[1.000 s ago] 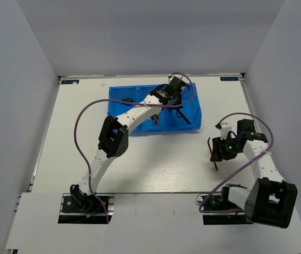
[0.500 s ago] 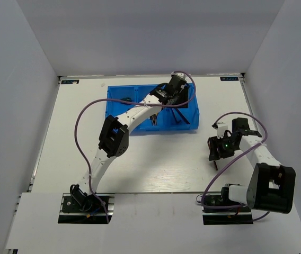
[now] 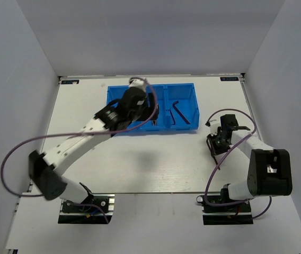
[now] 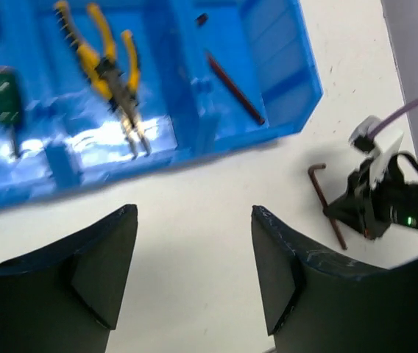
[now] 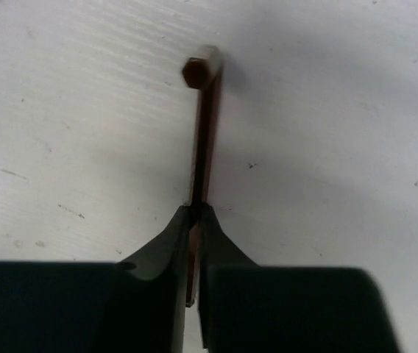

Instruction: Sort the tools into containers

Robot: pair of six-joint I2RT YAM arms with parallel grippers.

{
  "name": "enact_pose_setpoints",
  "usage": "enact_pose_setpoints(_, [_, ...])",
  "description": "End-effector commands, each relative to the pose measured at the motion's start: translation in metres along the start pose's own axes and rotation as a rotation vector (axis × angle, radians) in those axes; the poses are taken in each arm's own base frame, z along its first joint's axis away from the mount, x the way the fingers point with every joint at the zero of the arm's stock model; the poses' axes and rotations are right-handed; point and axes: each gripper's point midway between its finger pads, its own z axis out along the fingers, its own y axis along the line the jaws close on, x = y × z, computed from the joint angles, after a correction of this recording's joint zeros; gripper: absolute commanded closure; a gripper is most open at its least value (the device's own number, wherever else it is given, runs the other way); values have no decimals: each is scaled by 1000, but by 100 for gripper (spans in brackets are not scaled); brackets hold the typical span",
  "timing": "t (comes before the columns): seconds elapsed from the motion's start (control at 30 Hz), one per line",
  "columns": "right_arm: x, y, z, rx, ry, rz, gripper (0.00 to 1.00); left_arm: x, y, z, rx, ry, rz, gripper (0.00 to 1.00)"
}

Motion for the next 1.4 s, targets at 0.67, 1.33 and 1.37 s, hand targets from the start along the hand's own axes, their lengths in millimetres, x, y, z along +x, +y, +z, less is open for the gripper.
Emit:
enact_pose_setpoints(0.67, [-172, 74, -109, -357, -380, -120, 100, 138, 131, -106, -219, 99, -213, 23])
enact_pose_setpoints(1.33, [-290, 84, -91, -294, -415, -61, 52, 145, 136, -106, -241, 111, -213, 4])
enact_pose_setpoints(1.37, [-283, 81, -95, -271, -401, -68, 50, 145, 136, -104, -246, 120, -189, 4])
